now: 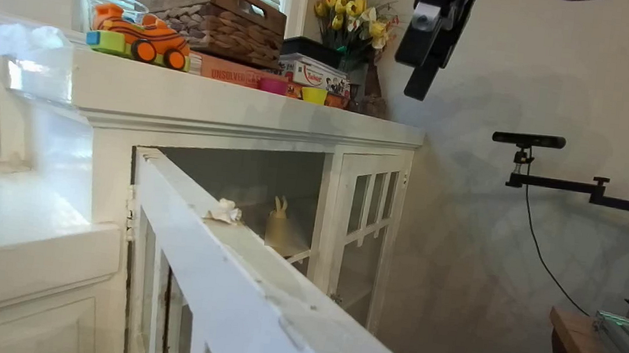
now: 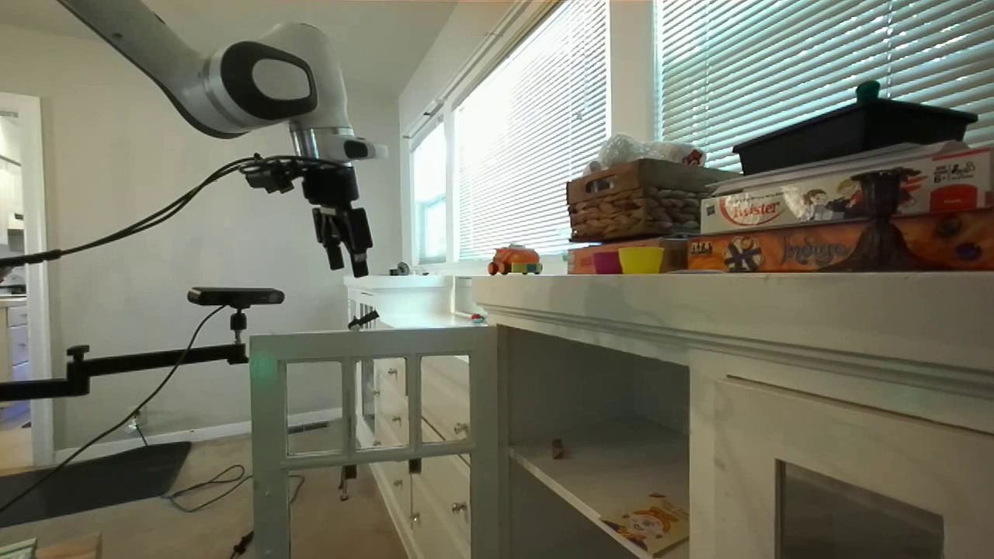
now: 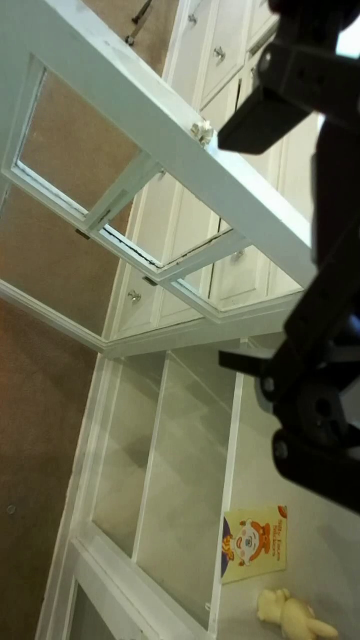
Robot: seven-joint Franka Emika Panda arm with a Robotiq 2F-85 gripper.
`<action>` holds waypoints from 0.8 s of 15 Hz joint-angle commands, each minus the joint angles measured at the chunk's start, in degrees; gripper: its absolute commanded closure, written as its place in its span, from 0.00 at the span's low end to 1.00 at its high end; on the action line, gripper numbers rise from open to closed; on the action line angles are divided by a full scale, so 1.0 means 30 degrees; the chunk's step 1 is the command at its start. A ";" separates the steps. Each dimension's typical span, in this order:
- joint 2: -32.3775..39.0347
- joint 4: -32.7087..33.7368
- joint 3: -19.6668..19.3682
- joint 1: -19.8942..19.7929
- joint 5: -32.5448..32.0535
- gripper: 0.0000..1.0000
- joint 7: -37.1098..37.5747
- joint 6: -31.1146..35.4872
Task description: Pick up the yellow bowl put it in pink bowl, pick the green object put in the stacked cups
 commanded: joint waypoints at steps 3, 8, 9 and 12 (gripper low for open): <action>0.0707 0.1076 -0.0823 -0.3072 -0.2841 0.00 0.2185 0.0504; 0.3035 0.3722 -0.1302 -0.6251 -0.6299 0.00 0.4319 0.1696; 0.3547 0.4374 -0.1306 -0.6526 -0.6837 0.00 0.4766 0.1718; 0.5157 0.6816 -0.1378 -0.6820 -0.8619 0.00 0.6026 0.1415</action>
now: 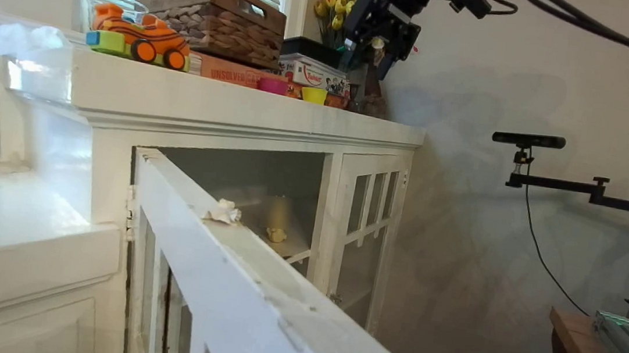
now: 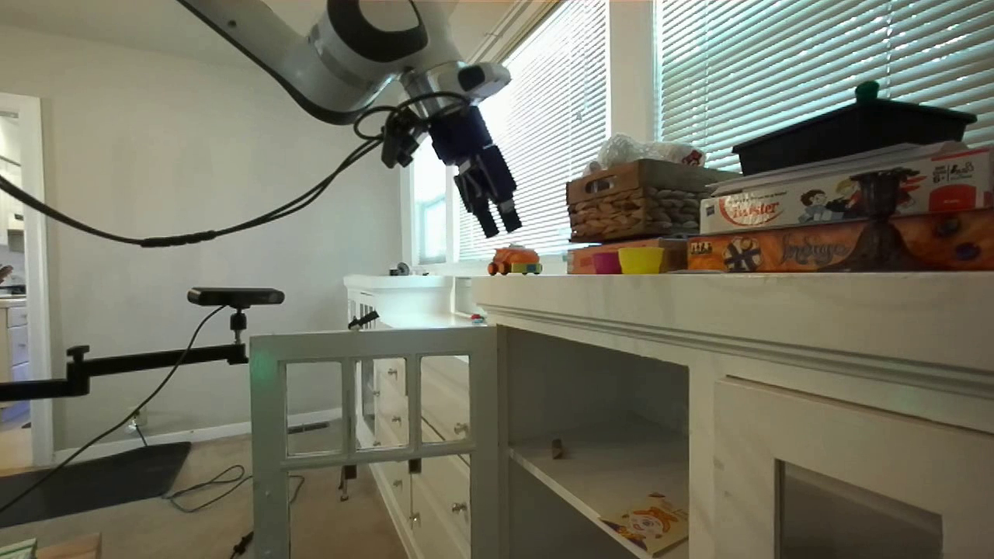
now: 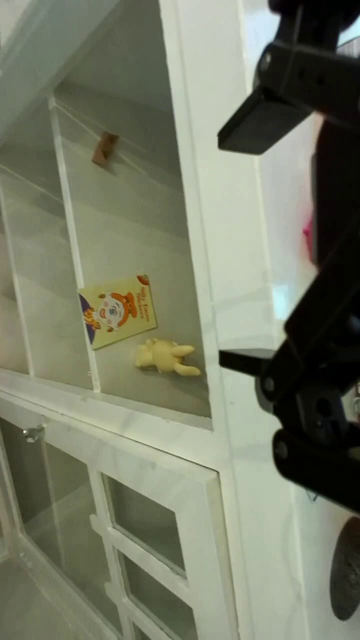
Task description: Pick up the yellow bowl put it in pink bowl, pick the green object put in the stacked cups
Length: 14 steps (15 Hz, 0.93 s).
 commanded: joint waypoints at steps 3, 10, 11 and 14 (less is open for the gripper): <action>0.3075 0.4617 -0.0228 0.0154 -0.3219 0.00 0.2718 -0.0663; 0.3650 0.6105 -0.1710 0.0835 -0.4601 0.00 0.3341 -0.1002; 0.3712 0.6256 -0.1879 0.0895 -0.4619 0.00 0.3330 -0.1061; 0.3716 0.6215 -0.2057 0.1100 -0.4603 0.00 0.3309 -0.1057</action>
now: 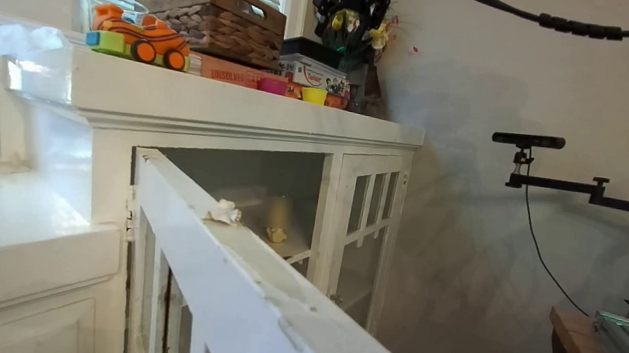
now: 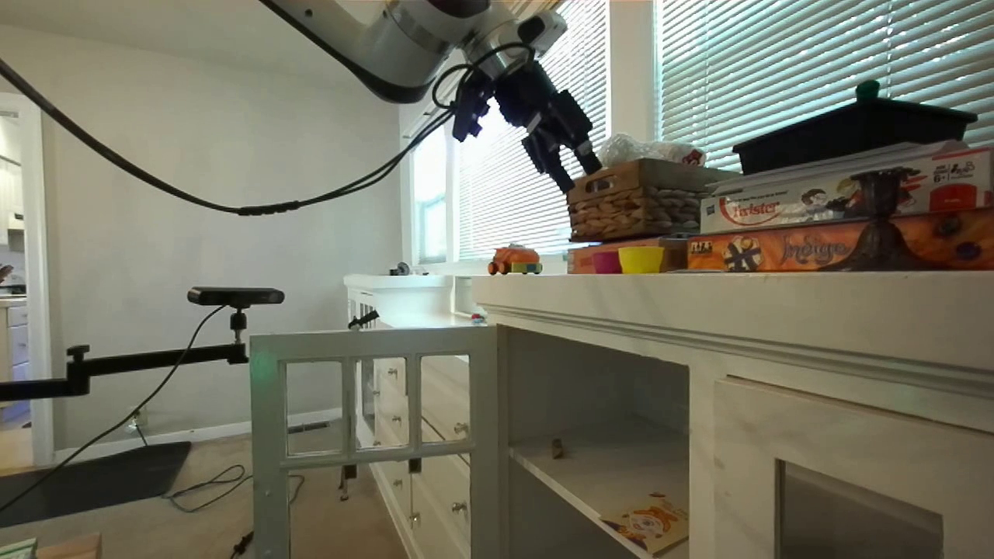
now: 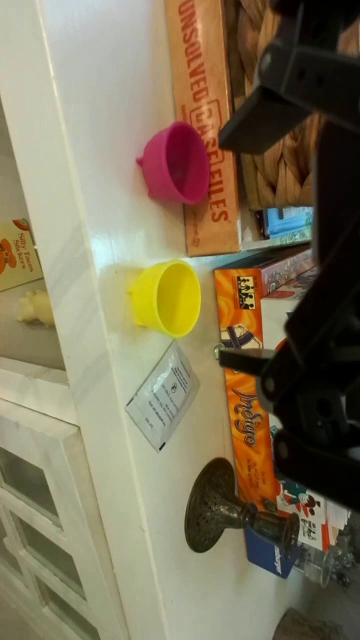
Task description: Pick up the yellow bowl put it in pink bowl, pick the green object put in the stacked cups
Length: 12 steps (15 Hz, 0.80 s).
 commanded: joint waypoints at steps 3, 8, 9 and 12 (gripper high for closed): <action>0.0374 0.0563 -0.1023 0.0848 0.1274 0.00 -0.1103 0.0137; 0.1738 0.1710 -0.2068 0.0744 0.3134 0.00 -0.2999 0.0286; 0.2056 0.1994 -0.2266 0.0757 0.3692 0.00 -0.3556 0.0260; 0.3168 0.3058 -0.2684 0.0802 0.4963 0.00 -0.4888 -0.0037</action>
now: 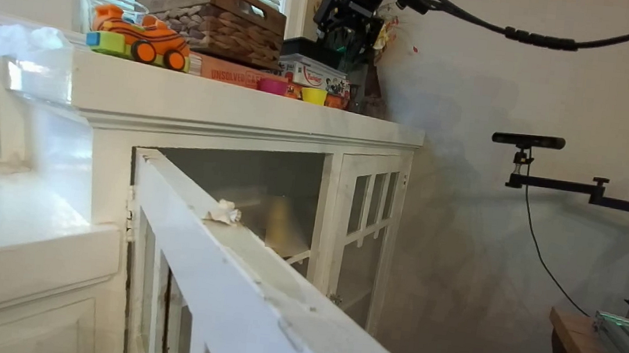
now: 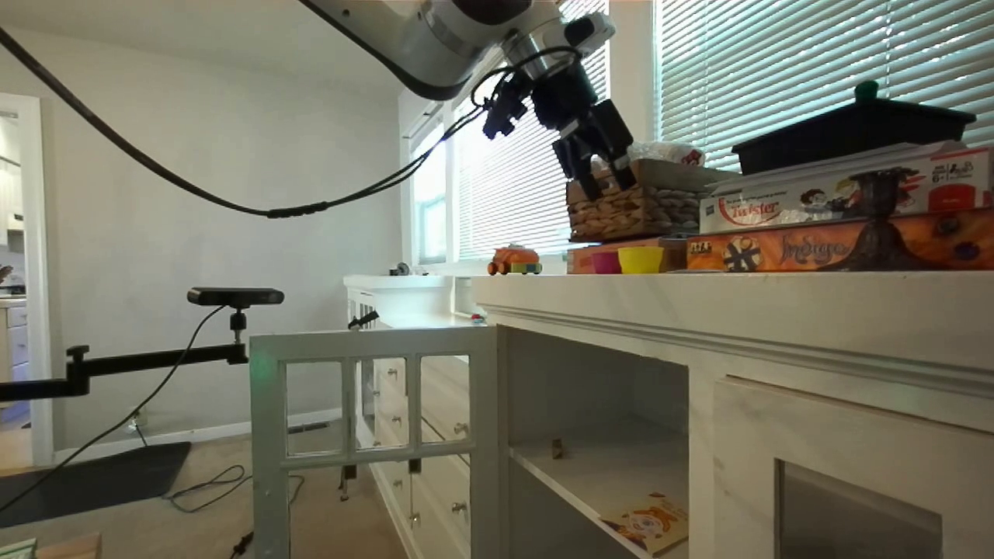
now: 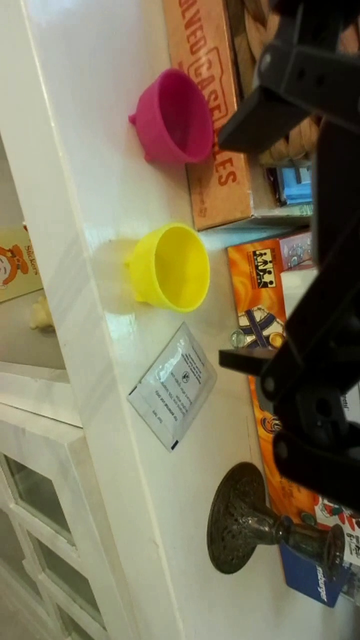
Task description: Pick up the yellow bowl put it in pink bowl, pick the green object put in the stacked cups
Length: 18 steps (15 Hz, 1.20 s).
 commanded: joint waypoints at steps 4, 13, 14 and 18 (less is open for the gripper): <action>0.2666 0.3047 -0.0638 0.0261 0.2772 0.00 -0.3013 -0.0704; 0.4804 0.5489 -0.0855 0.0023 0.4754 0.00 -0.5230 -0.2560; 0.4981 0.5705 -0.0889 0.0012 0.4731 0.00 -0.5369 -0.2782; 0.5405 0.6065 -0.0997 0.0020 0.4527 0.00 -0.5555 -0.3313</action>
